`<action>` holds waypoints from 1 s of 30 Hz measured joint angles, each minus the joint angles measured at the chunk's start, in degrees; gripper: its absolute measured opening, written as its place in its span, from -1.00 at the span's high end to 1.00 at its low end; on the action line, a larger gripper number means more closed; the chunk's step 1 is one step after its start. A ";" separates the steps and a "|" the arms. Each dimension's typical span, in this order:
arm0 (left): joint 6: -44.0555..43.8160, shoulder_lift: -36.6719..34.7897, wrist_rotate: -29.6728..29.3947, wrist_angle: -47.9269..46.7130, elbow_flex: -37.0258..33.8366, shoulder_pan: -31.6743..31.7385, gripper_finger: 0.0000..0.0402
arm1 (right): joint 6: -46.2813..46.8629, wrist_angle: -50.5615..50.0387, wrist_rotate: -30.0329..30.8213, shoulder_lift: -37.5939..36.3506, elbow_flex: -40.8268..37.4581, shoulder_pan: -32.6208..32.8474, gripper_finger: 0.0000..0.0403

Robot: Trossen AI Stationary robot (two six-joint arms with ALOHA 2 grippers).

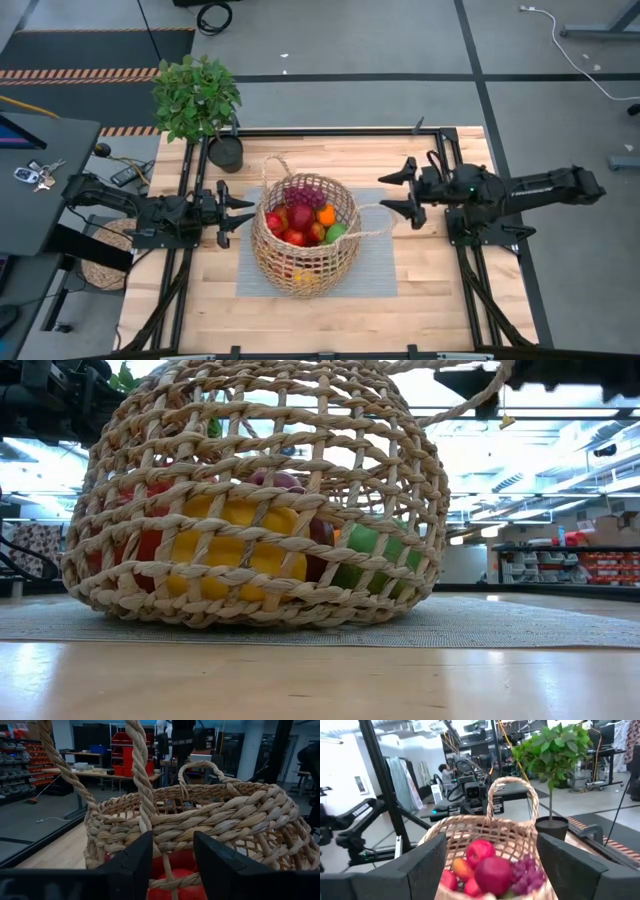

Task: Build produce basket
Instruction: Return to Home Position

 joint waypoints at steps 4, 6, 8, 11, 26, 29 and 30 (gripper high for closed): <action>0.00 0.01 0.02 0.00 -0.02 0.01 0.24 | 0.60 0.77 -2.28 -6.37 -6.45 0.00 -0.55; 0.00 0.01 0.00 0.00 -0.02 0.00 0.24 | 2.01 0.93 -2.95 -9.09 -9.10 -0.05 -0.55; 0.00 0.00 0.00 0.00 -0.02 0.02 0.25 | 3.23 1.73 -3.02 -11.32 -11.38 -0.11 -0.55; 0.00 0.00 0.00 0.00 -0.02 0.02 0.27 | 4.76 3.00 -4.28 -14.24 -14.65 -0.13 -0.55; 0.00 0.01 0.00 0.00 -0.02 0.01 0.27 | 9.14 5.30 -4.49 -23.71 -24.24 -0.11 -0.55; 0.00 0.01 0.00 0.01 -0.02 0.00 0.26 | 7.47 5.11 -4.08 -25.52 -24.24 -0.13 -0.55; 0.00 0.02 0.00 0.01 -0.01 0.01 0.25 | 6.77 5.13 -3.21 -25.89 -24.23 -0.13 -0.55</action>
